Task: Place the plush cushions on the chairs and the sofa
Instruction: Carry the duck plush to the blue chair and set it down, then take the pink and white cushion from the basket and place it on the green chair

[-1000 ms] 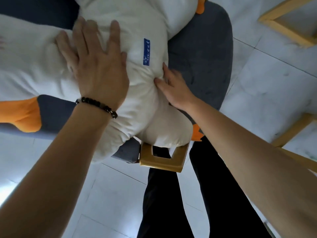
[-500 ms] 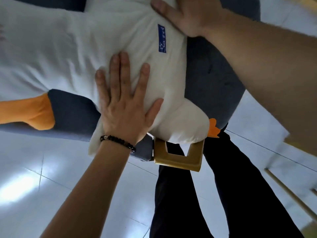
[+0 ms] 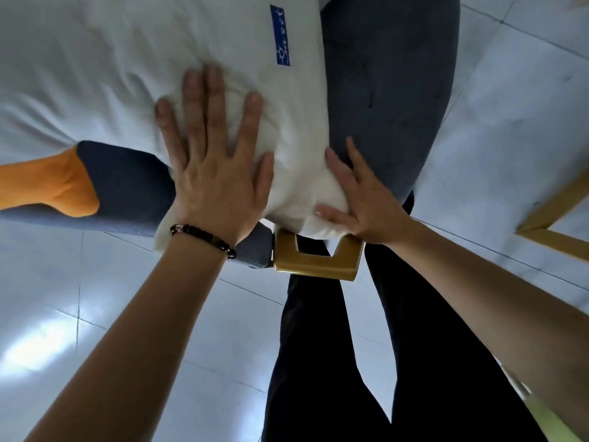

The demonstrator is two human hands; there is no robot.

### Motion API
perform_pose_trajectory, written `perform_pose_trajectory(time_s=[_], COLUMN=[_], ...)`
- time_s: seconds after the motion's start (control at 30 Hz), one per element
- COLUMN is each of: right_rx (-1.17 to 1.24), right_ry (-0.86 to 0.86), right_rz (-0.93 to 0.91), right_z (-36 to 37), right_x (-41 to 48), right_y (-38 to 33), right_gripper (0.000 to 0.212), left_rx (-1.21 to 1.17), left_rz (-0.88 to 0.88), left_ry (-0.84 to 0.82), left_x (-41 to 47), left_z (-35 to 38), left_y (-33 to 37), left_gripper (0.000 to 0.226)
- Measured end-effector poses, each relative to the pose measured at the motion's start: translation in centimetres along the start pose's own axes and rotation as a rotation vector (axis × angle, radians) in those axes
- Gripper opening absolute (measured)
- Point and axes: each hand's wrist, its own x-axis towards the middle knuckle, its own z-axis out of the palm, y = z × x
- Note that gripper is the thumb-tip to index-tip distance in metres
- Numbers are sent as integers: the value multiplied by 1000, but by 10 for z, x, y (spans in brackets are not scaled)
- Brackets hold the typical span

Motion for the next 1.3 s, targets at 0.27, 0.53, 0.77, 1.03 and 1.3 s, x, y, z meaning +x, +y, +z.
perform_pose_trajectory(time_s=[0.27, 0.53, 0.77, 1.03, 1.3], right_rx=[-211, -157, 30, -171, -174], right_ry=[-108, -73, -130, 108, -238], right_rz=[-178, -148, -70, -252, 119], right_z=[-2, -21, -8, 11, -78], right_x=[-22, 15, 24, 5, -26], right_y=[23, -8, -13, -22, -55], right_gripper=[76, 101, 111, 82, 65], left_rx=[-8, -27, 77, 55, -477], left_rz=[-178, 4, -125, -47, -319], left_ry=[-56, 159, -84, 25, -274], left_x=[-77, 12, 82, -1, -58], left_z=[2, -30, -26, -14, -62], left_y=[5, 8, -25, -4, 34], left_gripper=[57, 60, 68, 61, 67])
